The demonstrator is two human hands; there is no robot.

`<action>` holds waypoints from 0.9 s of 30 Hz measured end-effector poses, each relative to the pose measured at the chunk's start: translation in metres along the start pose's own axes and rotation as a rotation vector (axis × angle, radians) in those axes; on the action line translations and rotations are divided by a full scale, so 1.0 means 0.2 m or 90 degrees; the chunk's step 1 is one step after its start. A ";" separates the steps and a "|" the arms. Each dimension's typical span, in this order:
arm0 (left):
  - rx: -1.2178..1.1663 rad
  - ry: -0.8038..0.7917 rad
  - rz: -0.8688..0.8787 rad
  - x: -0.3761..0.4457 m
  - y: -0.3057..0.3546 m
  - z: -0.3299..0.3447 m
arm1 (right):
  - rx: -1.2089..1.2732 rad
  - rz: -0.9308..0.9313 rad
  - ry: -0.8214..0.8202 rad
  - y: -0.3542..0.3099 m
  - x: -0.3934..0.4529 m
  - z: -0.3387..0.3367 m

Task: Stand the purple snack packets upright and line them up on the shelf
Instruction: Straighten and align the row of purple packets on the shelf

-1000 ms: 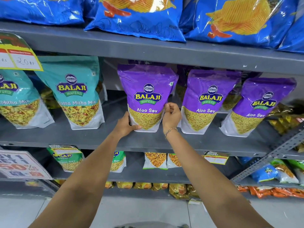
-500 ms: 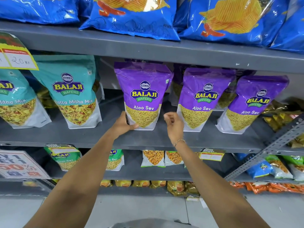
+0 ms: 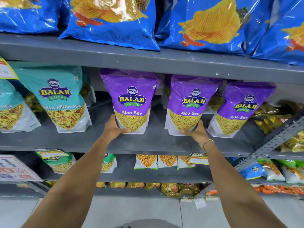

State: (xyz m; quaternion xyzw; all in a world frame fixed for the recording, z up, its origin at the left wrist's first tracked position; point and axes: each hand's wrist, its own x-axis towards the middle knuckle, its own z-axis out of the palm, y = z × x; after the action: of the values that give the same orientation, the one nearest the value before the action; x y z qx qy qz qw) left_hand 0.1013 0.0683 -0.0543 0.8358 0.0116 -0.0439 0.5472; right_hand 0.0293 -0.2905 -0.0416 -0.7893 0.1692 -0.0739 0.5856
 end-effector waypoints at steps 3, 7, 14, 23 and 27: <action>-0.006 -0.002 -0.005 0.00 0.00 0.00 | 0.037 0.017 -0.017 0.01 0.02 -0.01; 0.000 0.000 0.003 -0.01 0.00 0.00 | 0.040 0.015 -0.043 0.00 0.02 0.02; 0.012 -0.003 -0.003 -0.01 0.01 0.00 | 0.032 0.014 -0.042 -0.02 0.00 0.05; -0.032 -0.017 0.025 -0.08 0.00 0.02 | 0.020 0.004 -0.055 -0.04 -0.01 0.04; -0.071 0.224 0.063 -0.28 -0.03 0.17 | 0.007 0.005 -0.070 -0.01 -0.01 0.04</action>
State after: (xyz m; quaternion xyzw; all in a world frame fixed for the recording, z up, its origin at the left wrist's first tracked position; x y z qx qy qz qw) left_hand 0.0434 0.0405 -0.0690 0.7984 0.0683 0.1309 0.5837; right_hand 0.0296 -0.2816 -0.0411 -0.7881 0.1399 -0.0291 0.5987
